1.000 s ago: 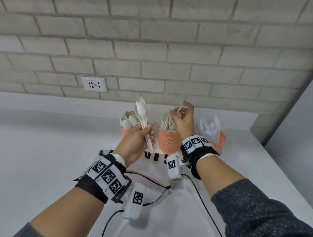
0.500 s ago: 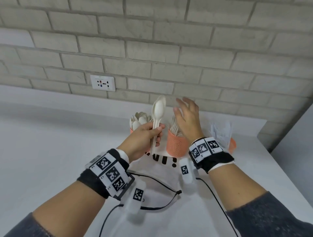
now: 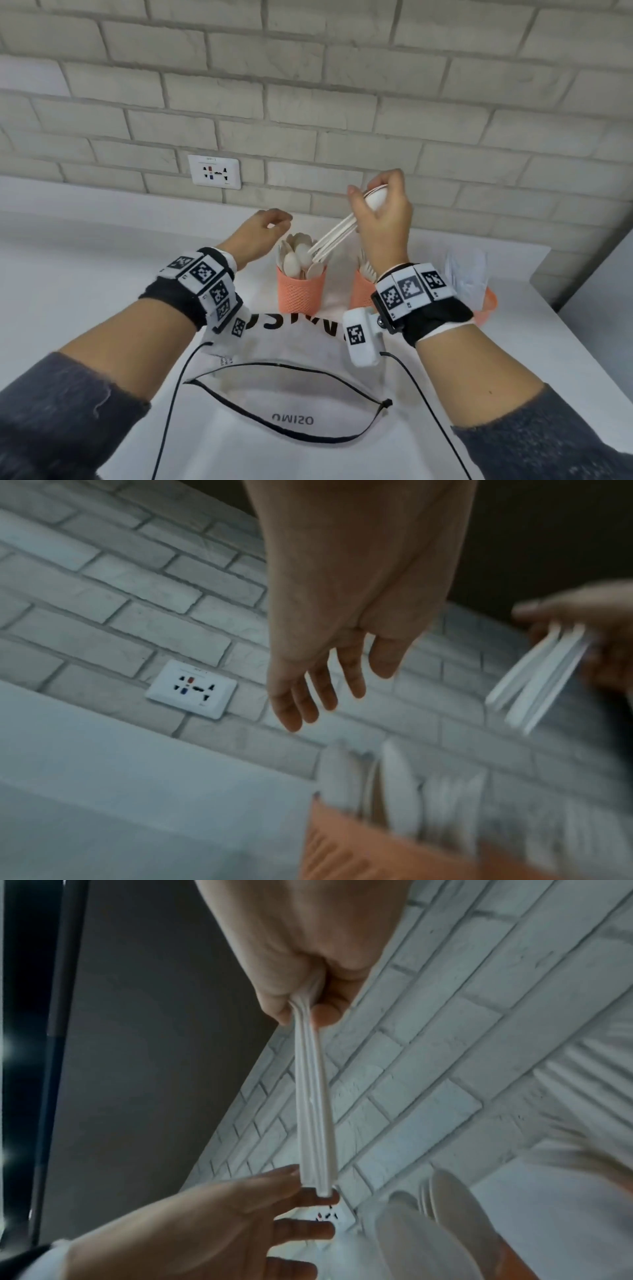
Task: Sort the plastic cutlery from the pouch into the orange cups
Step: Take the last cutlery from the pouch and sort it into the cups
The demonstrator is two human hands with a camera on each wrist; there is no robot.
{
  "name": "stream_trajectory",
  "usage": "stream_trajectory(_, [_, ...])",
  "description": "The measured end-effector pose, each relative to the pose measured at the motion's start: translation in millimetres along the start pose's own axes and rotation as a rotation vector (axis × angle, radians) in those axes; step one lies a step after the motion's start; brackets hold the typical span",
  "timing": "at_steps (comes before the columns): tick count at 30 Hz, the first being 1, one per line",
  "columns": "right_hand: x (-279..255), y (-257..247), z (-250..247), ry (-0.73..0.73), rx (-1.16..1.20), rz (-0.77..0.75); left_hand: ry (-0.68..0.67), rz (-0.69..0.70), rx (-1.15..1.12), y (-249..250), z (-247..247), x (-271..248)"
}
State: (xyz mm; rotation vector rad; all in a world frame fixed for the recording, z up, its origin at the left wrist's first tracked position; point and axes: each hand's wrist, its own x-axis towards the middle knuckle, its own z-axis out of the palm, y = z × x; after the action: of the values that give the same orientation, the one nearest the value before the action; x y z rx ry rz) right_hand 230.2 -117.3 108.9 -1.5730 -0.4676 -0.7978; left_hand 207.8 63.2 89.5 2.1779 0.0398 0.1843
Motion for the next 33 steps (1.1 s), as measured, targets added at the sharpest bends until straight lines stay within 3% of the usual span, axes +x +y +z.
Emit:
stream_trajectory(3, [-14, 7, 21, -0.098, -0.046, -0.105, -0.173, -0.037, 0.107, -18, 10, 11])
stream_trajectory(6, [-24, 22, 38, -0.254, -0.198, -0.224, -0.283, -0.052, 0.074, -22, 16, 12])
stream_trajectory(10, [-36, 47, 45, -0.522, -0.375, -0.137, -0.287, -0.048, 0.050, -28, 17, 13])
stream_trajectory(12, [-43, 55, 45, -0.654, -0.630, -0.142, -0.284, -0.029, 0.027, -31, 16, 14])
stream_trajectory(21, [-33, 25, 47, -1.118, -1.191, 0.098, -0.258, -0.011, -0.129, -35, 21, 16])
stream_trajectory(25, [-31, 13, 42, -1.090, -1.063, 0.175, -0.153, -0.003, -0.105, -28, 13, 7])
stream_trajectory(27, [-29, 0, 32, -0.922, -0.916, 0.126, -0.103, 0.047, 0.010, -23, 0, -3])
stream_trajectory(29, [-33, -17, 15, -0.783, -0.765, 0.044, -0.154, 0.086, 0.153, -21, -17, -21])
stream_trajectory(31, [-46, -32, -7, -0.868, -0.589, 0.036, -0.328, 0.080, 0.264, -27, -34, -48])
stream_trajectory(33, [-73, -41, -26, -1.148, -0.514, 0.081, -0.568, 0.050, 0.318, -42, -42, -79])
